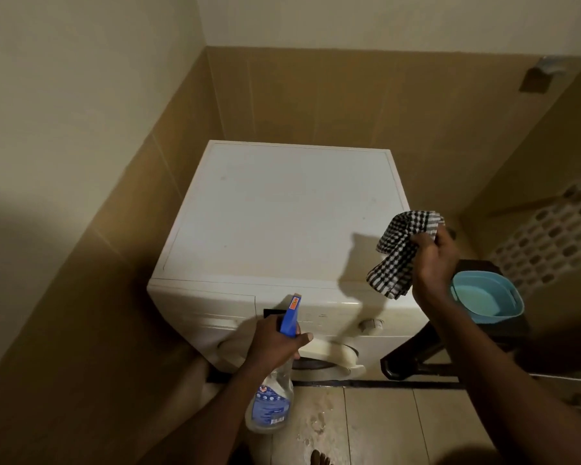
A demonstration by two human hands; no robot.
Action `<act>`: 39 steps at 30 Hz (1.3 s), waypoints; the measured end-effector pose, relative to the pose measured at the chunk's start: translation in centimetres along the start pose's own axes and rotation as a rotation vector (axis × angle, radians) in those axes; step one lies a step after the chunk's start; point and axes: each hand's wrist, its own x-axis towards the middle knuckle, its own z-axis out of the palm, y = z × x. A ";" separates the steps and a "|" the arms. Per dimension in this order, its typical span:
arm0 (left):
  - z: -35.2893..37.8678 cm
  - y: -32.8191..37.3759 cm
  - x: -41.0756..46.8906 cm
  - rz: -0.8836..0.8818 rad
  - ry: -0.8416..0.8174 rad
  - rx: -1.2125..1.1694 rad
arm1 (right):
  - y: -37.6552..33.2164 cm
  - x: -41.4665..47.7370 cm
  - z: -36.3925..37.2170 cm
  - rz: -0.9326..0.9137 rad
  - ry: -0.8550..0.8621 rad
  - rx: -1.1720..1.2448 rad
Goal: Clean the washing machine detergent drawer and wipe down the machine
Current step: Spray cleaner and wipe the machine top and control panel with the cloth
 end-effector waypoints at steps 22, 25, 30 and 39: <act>2.1 0.3 0.2 -0.065 -0.029 -0.148 | 6.5 -4.5 1.3 -0.487 -0.421 -0.602; -0.1 -0.9 0.0 -0.096 0.043 -0.177 | 9.3 -6.3 2.5 -0.550 -0.483 -0.678; -3.4 -2.9 -0.8 -0.138 0.098 -0.166 | 11.4 -7.1 3.8 -0.706 -0.481 -0.900; -6.2 -4.4 -1.5 -0.183 0.169 -0.143 | 11.5 -10.9 7.8 -0.749 -0.573 -0.906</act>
